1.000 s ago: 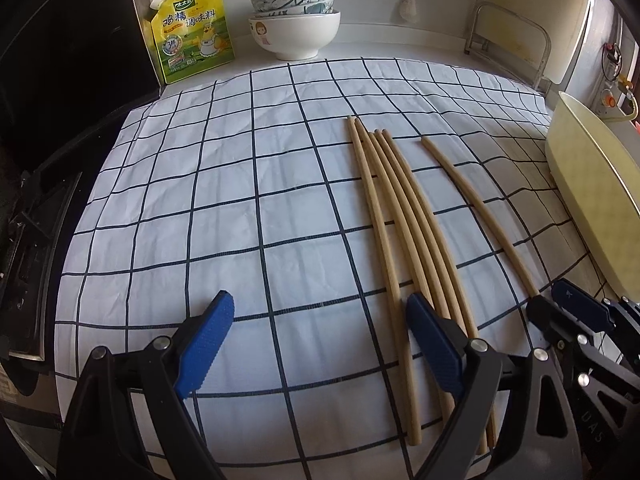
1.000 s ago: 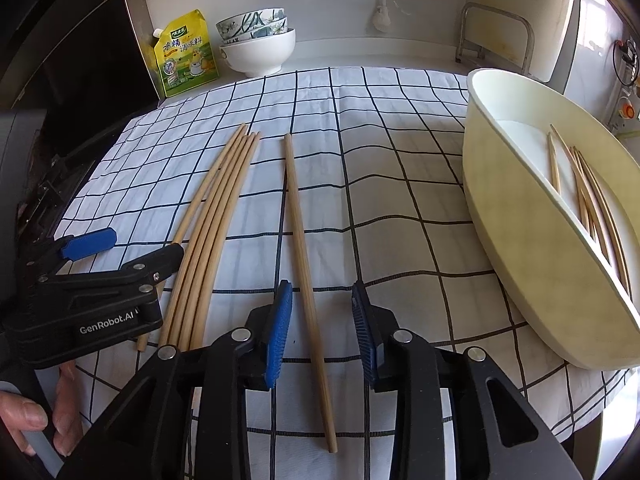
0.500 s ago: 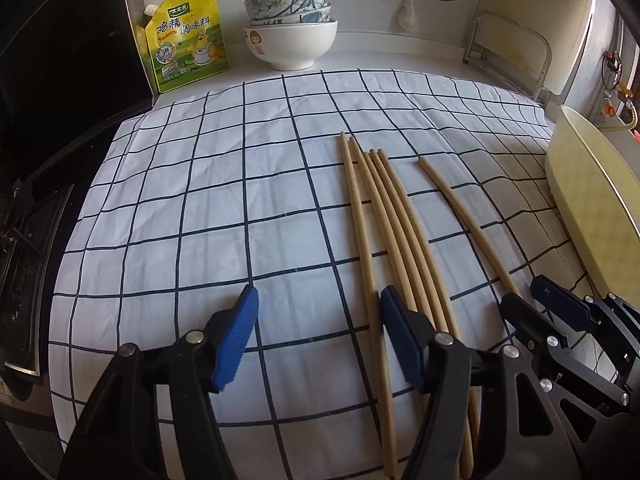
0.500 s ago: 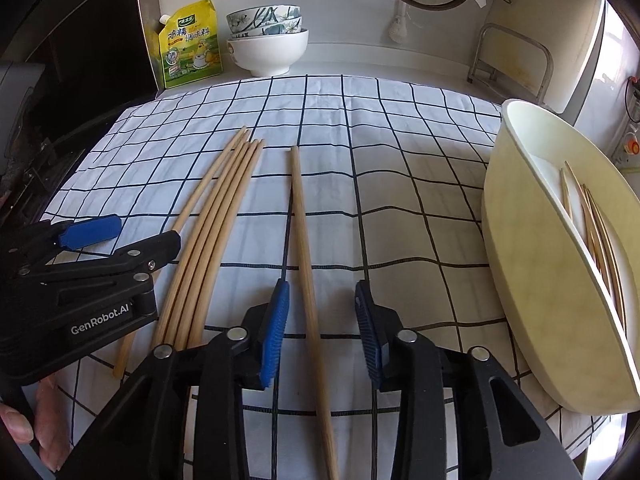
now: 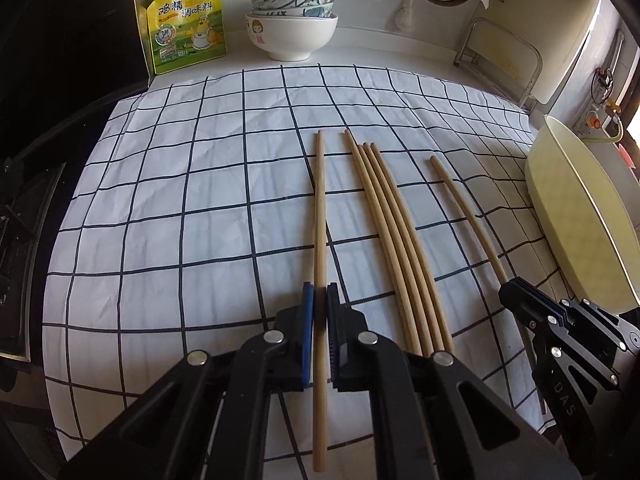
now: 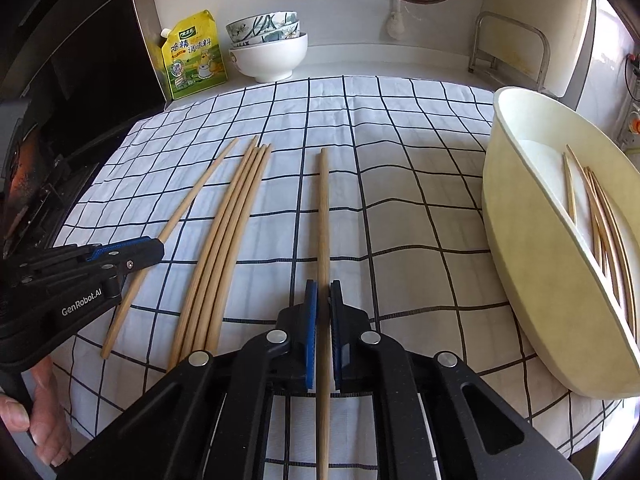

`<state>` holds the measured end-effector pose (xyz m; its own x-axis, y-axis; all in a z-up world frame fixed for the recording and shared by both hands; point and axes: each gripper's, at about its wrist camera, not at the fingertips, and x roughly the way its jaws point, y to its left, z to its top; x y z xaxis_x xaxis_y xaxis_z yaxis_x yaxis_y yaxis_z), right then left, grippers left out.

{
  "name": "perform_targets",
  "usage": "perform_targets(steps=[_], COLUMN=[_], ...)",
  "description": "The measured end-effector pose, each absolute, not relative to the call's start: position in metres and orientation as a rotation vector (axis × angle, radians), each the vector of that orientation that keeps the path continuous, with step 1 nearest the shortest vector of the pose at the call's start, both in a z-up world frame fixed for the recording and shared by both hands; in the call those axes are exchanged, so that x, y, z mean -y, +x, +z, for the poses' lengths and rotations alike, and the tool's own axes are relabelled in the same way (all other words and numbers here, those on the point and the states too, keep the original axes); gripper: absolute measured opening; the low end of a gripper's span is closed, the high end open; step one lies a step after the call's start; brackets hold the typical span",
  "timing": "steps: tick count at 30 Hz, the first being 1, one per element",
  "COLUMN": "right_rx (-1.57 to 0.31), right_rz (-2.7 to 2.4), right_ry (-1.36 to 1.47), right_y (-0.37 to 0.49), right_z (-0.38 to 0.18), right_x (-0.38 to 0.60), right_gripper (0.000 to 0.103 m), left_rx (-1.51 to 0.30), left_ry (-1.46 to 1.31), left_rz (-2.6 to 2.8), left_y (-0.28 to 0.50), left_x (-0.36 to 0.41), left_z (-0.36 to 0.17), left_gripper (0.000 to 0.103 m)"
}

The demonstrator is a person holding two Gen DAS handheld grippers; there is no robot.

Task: Organize utensils
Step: 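Close the right gripper on a chopstick while the left gripper grasps another, then lift both held chopsticks and carry them over the cream basin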

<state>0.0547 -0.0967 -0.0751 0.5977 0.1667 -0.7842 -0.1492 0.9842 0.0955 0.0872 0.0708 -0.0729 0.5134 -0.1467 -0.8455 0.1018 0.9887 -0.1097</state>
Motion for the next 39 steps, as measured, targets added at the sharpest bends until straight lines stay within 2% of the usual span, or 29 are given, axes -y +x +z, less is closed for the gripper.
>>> perform_targets(steps=[19, 39], right_rx=[-0.710, -0.567], right_rz=[0.219, -0.006], right_ry=[0.107, 0.196], right_y=[0.027, 0.004], right_z=[0.004, 0.054], right_x=[0.136, 0.258], right_gripper=[0.006, 0.006], left_rx=[-0.860, -0.608], left_ry=[-0.088, -0.059], left_rz=[-0.244, -0.437], left_y=[0.072, 0.090], left_x=[-0.043, 0.054], left_z=[0.010, 0.120], left_gripper=[0.007, 0.007])
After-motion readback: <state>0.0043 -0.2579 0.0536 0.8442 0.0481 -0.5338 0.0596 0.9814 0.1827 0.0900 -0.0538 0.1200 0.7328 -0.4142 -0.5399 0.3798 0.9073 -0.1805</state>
